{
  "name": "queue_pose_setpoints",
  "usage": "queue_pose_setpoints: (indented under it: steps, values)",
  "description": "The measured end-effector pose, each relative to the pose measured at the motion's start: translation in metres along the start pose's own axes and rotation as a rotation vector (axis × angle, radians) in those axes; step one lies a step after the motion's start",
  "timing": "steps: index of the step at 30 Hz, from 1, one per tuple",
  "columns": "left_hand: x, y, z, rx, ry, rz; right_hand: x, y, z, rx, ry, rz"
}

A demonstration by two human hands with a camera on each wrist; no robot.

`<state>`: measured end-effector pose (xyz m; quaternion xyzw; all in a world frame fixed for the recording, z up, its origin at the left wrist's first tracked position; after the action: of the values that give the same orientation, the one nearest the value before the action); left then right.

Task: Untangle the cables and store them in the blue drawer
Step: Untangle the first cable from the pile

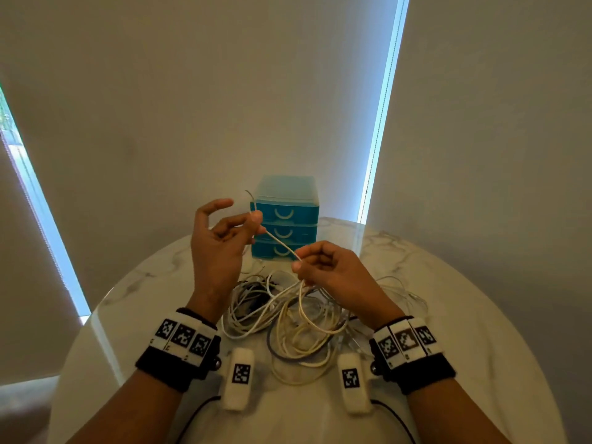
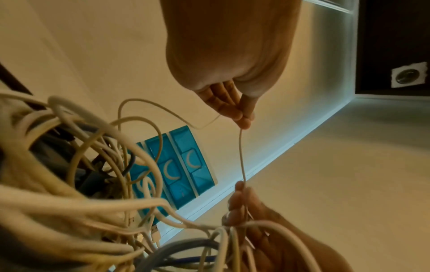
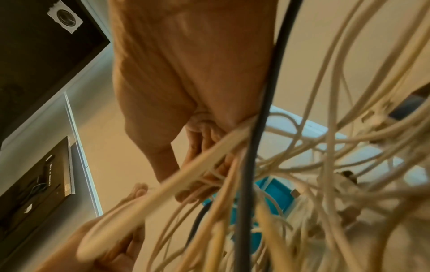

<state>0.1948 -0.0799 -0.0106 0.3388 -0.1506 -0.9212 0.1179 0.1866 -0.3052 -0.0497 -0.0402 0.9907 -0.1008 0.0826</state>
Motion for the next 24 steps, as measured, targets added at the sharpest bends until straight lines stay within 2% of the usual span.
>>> queue_pose_setpoints:
  steps: [3, 6, 8, 10, 11, 13, 15, 16, 18, 21, 24]
  values:
    - [-0.003, -0.011, -0.005, 0.006, -0.011, 0.056, 0.002, -0.009, 0.001, 0.034, -0.001, 0.011]
    - [0.000, 0.003, -0.016, -0.026, -0.099, -0.075, 0.007, -0.036, -0.017, -0.065, -0.121, 0.212]
    - [0.014, 0.028, -0.027, -0.036, -0.242, -0.282, 0.012, -0.054, -0.024, -0.137, -0.181, 0.331]
    - [0.040, 0.060, -0.031, 0.012, -0.382, -0.580, 0.011, -0.056, -0.022, -0.148, -0.154, 0.336]
    - [0.053, 0.074, -0.028, 0.024, -0.399, -0.722, 0.010, -0.054, -0.020, -0.144, -0.136, 0.323]
    - [0.069, 0.091, -0.018, -0.072, -0.294, -0.938, 0.012, -0.061, -0.025, -0.157, -0.154, 0.366]
    - [0.076, 0.098, -0.018, -0.241, -0.172, -1.053, 0.017, -0.075, -0.034, -0.251, -0.202, 0.442]
    - [0.076, 0.097, -0.022, -0.311, -0.160, -1.058, 0.018, -0.079, -0.035, -0.308, -0.203, 0.458]
    - [0.067, 0.087, -0.032, -0.400, -0.220, -0.957, 0.018, -0.080, -0.030, -0.371, -0.172, 0.458]
    - [0.054, 0.074, -0.037, -0.360, -0.269, -0.821, 0.018, -0.079, -0.033, -0.470, -0.183, 0.459]
    - [0.052, 0.078, -0.030, -0.317, -0.234, -0.753, 0.013, -0.067, -0.049, -0.580, -0.249, 0.337]
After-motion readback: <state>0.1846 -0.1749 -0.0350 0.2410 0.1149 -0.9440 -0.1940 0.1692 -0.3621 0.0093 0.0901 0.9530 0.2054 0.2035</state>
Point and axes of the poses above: each hand's wrist, its own x-axis away from the middle knuckle, its own y-axis out of the palm, z = x × y, the point moved 10 cm from there along -x, towards the middle knuckle, and after that the axes turned 7 degrees about y, right-handed, at the moved point
